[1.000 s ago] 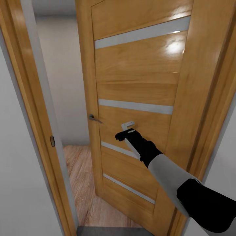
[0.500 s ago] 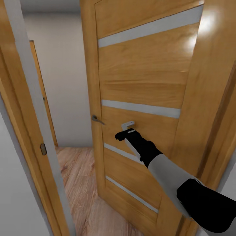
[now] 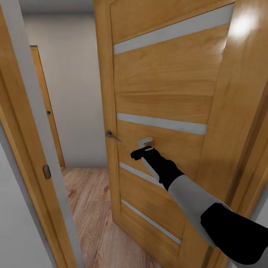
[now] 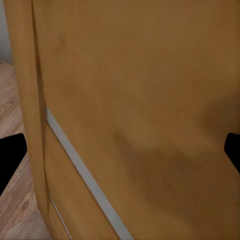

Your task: Move the two storage containers from the living room to the garage. In the garage, place one container on the floor and stack the other container on top of it (either order is fine).

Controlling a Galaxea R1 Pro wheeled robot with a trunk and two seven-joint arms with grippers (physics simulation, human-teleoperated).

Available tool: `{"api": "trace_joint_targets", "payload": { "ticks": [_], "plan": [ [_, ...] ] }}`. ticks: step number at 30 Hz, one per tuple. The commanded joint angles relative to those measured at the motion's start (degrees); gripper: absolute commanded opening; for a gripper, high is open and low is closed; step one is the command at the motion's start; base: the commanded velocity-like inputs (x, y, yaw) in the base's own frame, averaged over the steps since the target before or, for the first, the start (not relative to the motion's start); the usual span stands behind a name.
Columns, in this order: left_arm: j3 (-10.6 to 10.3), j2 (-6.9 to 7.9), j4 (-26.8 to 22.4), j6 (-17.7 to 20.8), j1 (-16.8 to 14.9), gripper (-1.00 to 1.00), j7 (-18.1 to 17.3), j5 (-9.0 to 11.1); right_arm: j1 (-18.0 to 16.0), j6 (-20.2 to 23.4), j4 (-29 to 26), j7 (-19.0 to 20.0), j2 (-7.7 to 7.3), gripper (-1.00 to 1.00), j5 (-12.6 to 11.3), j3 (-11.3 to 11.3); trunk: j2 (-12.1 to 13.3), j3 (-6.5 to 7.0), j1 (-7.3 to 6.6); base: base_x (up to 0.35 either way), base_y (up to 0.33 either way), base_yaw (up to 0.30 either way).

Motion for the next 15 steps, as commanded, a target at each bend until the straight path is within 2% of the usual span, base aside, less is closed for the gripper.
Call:
{"api": "trace_joint_targets", "payload": {
  "ticks": [1,10,15],
  "plan": [
    [0.0,0.0,0.0,-0.1,0.0,1.0,0.0,0.1,-0.1,0.4,0.0,-0.8,0.0,1.0,0.6,0.2,0.0,-0.07,0.0,0.0,0.0,0.0],
    [0.1,0.0,0.0,-0.1,0.0,1.0,0.0,0.1,-0.1,0.3,-3.7,0.4,0.0,1.0,0.7,0.5,0.0,-0.07,0.0,0.0,0.0,0.0],
    [0.0,0.0,0.0,-0.1,0.0,1.0,-0.1,0.1,-0.1,0.3,-4.7,2.5,0.0,1.0,0.7,0.5,0.0,-0.07,0.0,0.0,0.0,0.0]
  ]
}}
